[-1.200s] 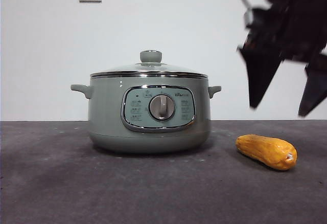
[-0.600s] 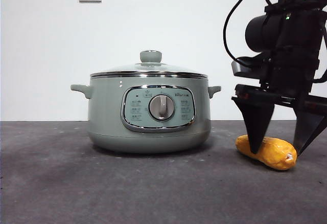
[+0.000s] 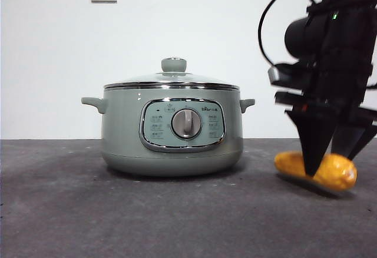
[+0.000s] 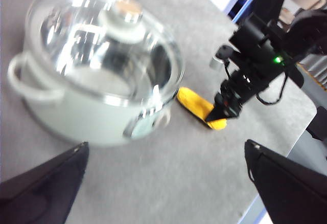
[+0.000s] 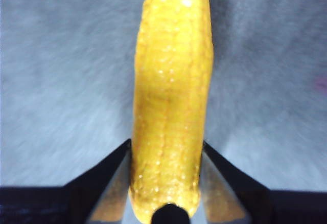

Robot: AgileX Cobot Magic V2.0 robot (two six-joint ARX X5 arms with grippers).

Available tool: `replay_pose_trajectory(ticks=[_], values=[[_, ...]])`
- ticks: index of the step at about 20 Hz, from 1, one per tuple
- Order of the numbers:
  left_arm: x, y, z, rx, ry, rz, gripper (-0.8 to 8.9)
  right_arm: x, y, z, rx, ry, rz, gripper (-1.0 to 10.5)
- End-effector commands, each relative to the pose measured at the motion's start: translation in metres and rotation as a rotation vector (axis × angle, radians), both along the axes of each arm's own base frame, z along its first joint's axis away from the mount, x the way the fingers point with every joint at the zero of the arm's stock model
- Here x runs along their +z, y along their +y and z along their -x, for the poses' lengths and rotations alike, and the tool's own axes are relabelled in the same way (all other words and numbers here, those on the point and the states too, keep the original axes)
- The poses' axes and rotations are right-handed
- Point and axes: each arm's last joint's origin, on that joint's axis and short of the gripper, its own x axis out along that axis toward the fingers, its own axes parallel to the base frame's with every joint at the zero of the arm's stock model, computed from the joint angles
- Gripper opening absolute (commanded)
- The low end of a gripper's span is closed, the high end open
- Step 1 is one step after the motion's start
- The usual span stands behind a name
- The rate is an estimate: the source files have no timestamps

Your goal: Pick up the corn,open the lid,put the corn in the pot,close the lid

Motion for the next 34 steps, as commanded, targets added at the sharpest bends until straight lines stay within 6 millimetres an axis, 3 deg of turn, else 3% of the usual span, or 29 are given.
replay_pose_trajectory(ticks=[1,6,10,13,19,25,30,34], values=[[0.018,-0.010,-0.017,-0.022,-0.051,-0.020,6.28,0.031,-0.004,0.011,0.014,-0.091,-0.032,-0.1],[0.047,-0.054,-0.076,-0.071,-0.103,-0.144,6.27,0.105,-0.020,0.058,0.007,-0.345,-0.120,-0.1],[0.052,-0.099,-0.125,-0.080,-0.137,-0.260,6.28,0.152,-0.037,0.106,-0.029,-0.547,-0.208,-0.1],[0.046,-0.129,-0.157,-0.075,-0.142,-0.316,6.28,0.173,-0.048,0.138,-0.037,-0.660,-0.253,-0.1],[0.000,-0.158,-0.193,-0.083,-0.070,-0.431,6.28,0.185,-0.060,0.172,-0.060,-0.724,-0.293,-0.1],[-0.030,-0.165,-0.209,-0.060,-0.006,-0.496,6.27,0.185,-0.062,0.178,-0.064,-0.709,-0.290,-0.1],[-0.041,-0.168,-0.214,-0.062,0.013,-0.503,6.16,0.184,-0.062,0.179,-0.064,-0.701,-0.287,-0.1],[-0.040,-0.168,-0.215,-0.060,0.006,-0.498,3.08,0.184,-0.062,0.179,-0.063,-0.700,-0.286,-0.1]])
